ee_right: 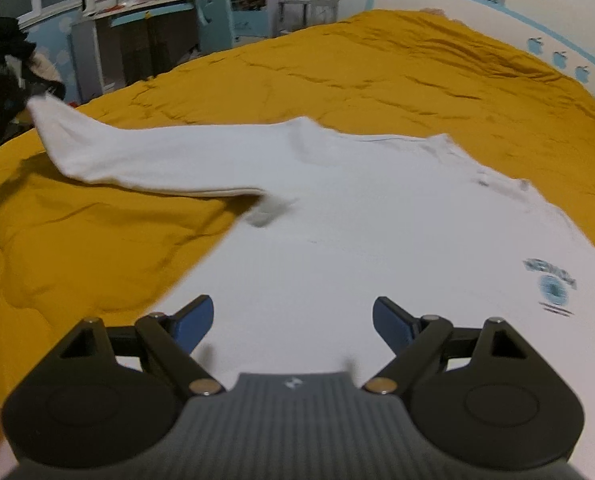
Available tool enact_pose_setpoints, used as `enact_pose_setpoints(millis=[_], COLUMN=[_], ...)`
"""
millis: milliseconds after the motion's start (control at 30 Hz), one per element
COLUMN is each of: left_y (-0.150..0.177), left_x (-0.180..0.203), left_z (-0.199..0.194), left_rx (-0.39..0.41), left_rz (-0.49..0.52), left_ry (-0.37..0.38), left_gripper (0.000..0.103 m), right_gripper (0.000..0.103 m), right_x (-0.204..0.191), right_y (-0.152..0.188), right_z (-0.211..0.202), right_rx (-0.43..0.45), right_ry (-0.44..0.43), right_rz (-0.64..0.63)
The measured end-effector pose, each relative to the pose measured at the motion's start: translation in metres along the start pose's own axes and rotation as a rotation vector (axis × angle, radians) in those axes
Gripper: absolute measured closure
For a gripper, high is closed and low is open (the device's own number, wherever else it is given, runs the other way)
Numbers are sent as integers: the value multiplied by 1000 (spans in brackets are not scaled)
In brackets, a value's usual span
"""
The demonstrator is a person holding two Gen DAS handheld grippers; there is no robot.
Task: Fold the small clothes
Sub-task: 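Grasp the sleeve cuff with the left tool and fold it across the body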
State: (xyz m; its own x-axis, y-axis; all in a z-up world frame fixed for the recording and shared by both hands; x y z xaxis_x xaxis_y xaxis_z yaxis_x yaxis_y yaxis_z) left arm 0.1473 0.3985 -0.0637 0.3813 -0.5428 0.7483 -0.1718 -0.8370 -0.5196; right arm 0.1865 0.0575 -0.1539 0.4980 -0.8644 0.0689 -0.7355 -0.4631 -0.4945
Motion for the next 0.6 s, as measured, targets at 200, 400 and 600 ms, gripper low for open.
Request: enact_pose_setpoints(millis=[200,400,600], left_y=[39,139,276], left_x=[120,243,305], left_z=[44,82,133], left_rx=[-130,-327,-571], left_rz=[125,267,341], left_ry=[193,431,531], left_gripper=[94,94,94], right_gripper=[20,20,20], right_x=[72,136,183], right_y=[37,77,118], right_z=[-13,-21,-23], right_rx=[-35,-58,-101], right_ry=[66,114,102], right_rz=[133,270,413])
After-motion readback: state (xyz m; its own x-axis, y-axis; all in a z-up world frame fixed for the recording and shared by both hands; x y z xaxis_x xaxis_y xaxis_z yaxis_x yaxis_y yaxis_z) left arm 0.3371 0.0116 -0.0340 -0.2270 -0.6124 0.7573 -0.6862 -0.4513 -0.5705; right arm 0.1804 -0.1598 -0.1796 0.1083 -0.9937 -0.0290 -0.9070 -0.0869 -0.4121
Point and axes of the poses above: each gripper's, at about its wrist camera, not at the fingertips, and z roughly the way its jaws point, x to its right, y to its underside, the point moved 5 cm from there along z, roughly the way its jaws point, and after that the axes turned 13 degrees about -x, right-handed, at the moved point
